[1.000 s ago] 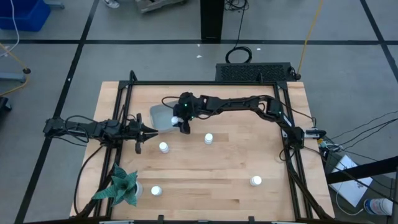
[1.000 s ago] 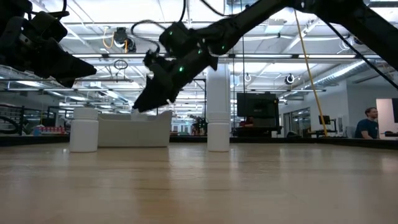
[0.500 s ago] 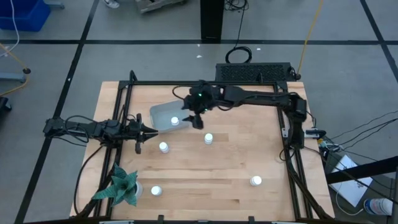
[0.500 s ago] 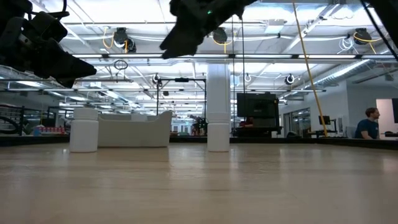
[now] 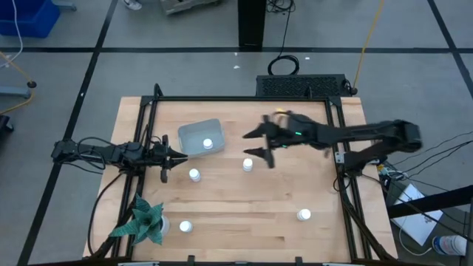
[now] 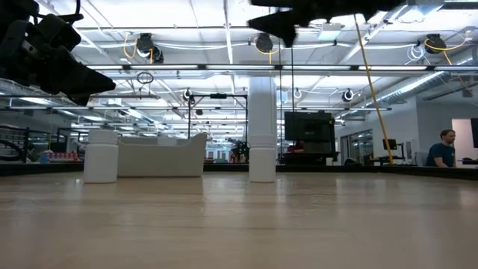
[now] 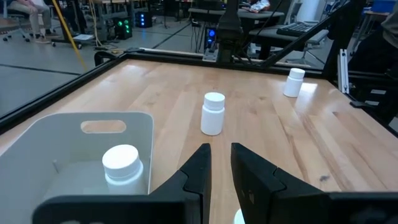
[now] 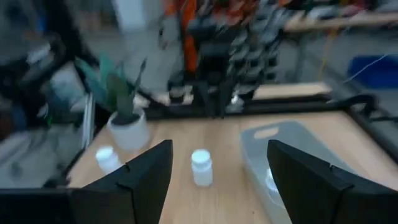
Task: Pick and place pill bottles into a basket
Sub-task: Put the white pill bottle in the gray bin
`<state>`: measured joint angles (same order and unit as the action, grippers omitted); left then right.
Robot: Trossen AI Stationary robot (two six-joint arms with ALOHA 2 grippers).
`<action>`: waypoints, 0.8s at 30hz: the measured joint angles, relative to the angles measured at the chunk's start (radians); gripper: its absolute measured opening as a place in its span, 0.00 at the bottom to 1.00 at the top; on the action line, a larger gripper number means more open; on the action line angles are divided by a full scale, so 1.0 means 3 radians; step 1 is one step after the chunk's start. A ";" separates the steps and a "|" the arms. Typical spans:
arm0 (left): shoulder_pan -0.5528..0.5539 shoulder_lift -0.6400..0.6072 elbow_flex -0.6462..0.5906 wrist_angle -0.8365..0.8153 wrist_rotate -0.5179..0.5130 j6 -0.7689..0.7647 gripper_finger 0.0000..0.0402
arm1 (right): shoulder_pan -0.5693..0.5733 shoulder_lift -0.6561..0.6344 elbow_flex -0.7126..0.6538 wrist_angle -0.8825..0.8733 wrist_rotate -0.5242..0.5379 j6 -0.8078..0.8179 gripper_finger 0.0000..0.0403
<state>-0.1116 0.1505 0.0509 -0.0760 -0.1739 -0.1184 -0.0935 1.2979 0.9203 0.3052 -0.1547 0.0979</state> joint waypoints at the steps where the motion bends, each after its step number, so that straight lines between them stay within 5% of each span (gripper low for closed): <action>1: 0.0000 0.0001 0.0000 0.0000 0.0000 0.0000 0.16 | 0.0032 -0.0164 -0.0183 0.0086 0.0137 0.0040 0.63; 6: 0.0000 0.0000 -0.0001 0.0000 0.0000 -0.0005 0.16 | 0.0296 -0.0840 -0.0705 0.0018 0.0590 0.0164 0.63; 12: 0.0000 0.0000 -0.0001 0.0000 -0.0005 -0.0033 0.16 | 0.0814 -0.1378 -0.0688 -0.0535 0.0796 -0.0026 0.63; 18: 0.0000 0.0000 -0.0001 0.0001 -0.0025 -0.0078 0.16 | 0.1280 -0.1584 -0.0593 -0.1417 0.1653 -0.0133 0.64; 24: 0.0000 0.0000 -0.0003 0.0002 -0.0033 -0.0112 0.16 | 0.1490 -0.1505 -0.0261 -0.2441 0.1822 0.0570 0.70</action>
<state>-0.1116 0.1505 0.0502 -0.0753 -0.1837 -0.1520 0.3534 0.8463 0.8421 -0.4272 0.3920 0.2689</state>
